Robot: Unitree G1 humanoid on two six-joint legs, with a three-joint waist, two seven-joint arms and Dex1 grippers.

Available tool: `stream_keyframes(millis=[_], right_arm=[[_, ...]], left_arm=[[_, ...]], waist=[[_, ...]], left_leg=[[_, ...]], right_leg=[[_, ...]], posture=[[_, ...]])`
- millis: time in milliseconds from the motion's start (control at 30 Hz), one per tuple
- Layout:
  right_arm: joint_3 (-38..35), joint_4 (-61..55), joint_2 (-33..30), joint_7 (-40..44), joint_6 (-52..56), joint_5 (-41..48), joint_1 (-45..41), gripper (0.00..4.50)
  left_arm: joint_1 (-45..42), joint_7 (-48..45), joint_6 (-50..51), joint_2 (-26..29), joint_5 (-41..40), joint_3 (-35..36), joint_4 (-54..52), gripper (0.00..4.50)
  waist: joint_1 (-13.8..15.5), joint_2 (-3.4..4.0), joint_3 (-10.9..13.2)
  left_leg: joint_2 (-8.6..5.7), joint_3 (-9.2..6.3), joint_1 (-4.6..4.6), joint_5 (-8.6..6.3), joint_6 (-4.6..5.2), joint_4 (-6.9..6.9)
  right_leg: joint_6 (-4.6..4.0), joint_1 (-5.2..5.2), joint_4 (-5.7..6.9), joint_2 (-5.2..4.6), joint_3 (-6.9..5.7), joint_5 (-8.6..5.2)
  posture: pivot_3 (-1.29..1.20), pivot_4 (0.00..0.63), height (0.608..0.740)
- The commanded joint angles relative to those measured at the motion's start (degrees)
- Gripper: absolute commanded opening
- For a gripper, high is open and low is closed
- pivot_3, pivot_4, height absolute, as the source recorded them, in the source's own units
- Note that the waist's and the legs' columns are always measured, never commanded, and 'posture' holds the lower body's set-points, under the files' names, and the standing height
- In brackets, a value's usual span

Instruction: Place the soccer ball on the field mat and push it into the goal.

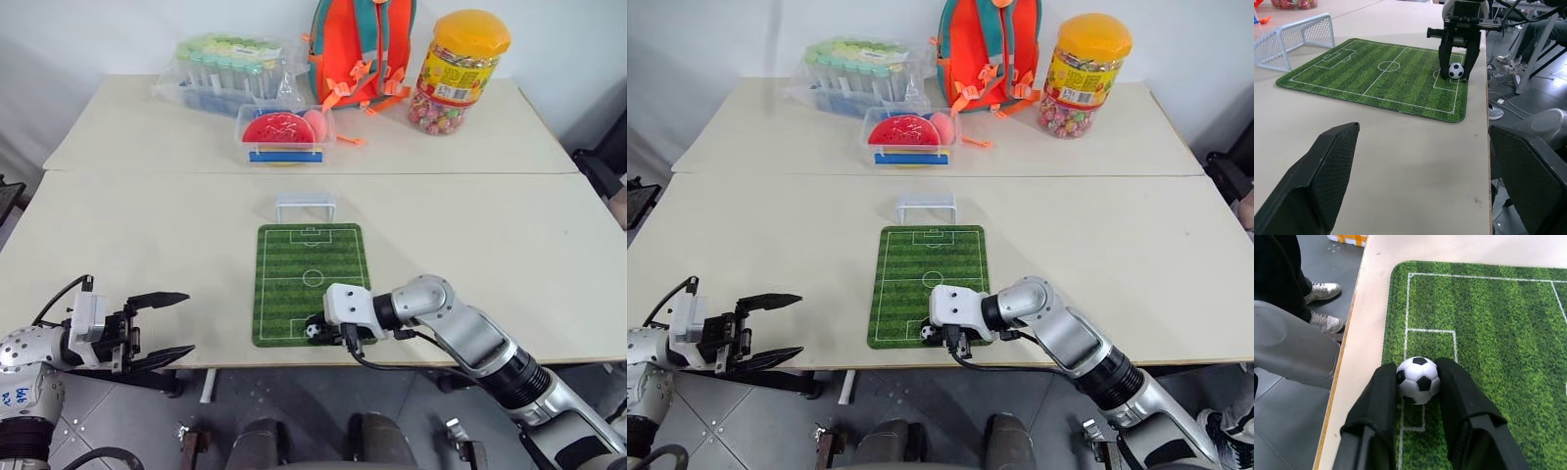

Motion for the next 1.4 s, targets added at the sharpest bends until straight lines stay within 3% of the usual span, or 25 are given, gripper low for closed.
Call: stream_keyframes(millis=[33, 133, 567, 667, 933, 1400], right_arm=[[-0.2, -0.1, 0.5, 0.8, -0.9, -0.5, -0.3, 2.42], [-0.6, -0.2, 0.7, 1.0, -1.4, -0.6, -0.6, 3.3], [-4.6, -5.9, -0.1, 1.1, 0.7, 1.0, -4.1, 3.3], [-7.5, -10.5, -1.9, 1.6, 3.0, 3.0, -3.0, 2.71], [-5.5, -19.3, -7.7, 5.3, 4.2, 5.4, 3.5, 0.03], [-2.6, -7.4, -2.2, 3.0, -1.0, 1.8, 3.1, 0.03]], left_arm=[[0.1, -5.0, 0.1, -0.7, -0.6, 1.5, -1.6, 4.5], [-0.3, -4.9, 0.2, -1.1, -0.3, 1.3, -1.5, 4.5], [-3.0, -3.8, 1.0, -3.6, -0.6, 2.1, 0.0, 4.5], [-2.8, -3.1, 2.1, -4.0, -1.3, 3.2, -0.4, 4.5], [-1.8, -2.2, 6.3, -5.0, -2.7, 5.5, -2.6, 4.5], [0.7, -2.7, 9.0, -4.4, -2.0, 7.2, -6.6, 4.5]], waist=[[0.0, 0.0, 0.0], [0.0, 0.0, 0.0], [0.0, 0.0, 0.0], [0.1, 0.0, 0.0], [0.1, -0.03, 0.0], [0.1, -0.07, 0.0]], left_leg=[[0.0, 0.0, 0.0, 0.0, 0.0, 0.0], [0.0, 0.0, 0.0, 0.0, 0.0, 0.0], [0.0, 0.0, 0.0, 0.0, -0.01, 0.0], [0.0, -0.02, -0.01, 0.0, -0.01, -0.01], [0.0, -0.04, -0.01, -0.03, 0.02, -0.02], [0.02, -0.02, 0.01, -0.04, 0.0, -0.01]], right_leg=[[0.0, 0.0, 0.0, 0.0, 0.0, 0.0], [0.0, 0.0, 0.0, 0.0, -0.01, 0.0], [0.0, 0.0, 0.0, 0.0, -0.01, 0.0], [0.0, 0.0, 0.0, 0.01, -0.01, 0.0], [0.0, 0.01, -0.04, -0.02, -0.01, 0.0], [0.0, 0.02, -0.04, -0.01, 0.0, 0.0]], posture=[[0.0, 0.15, 0.74], [0.0, 0.15, 0.74], [0.0, 0.15, 0.74], [0.0, 0.15, 0.74], [0.0, 0.15, 0.74], [0.0, 0.15, 0.74]])
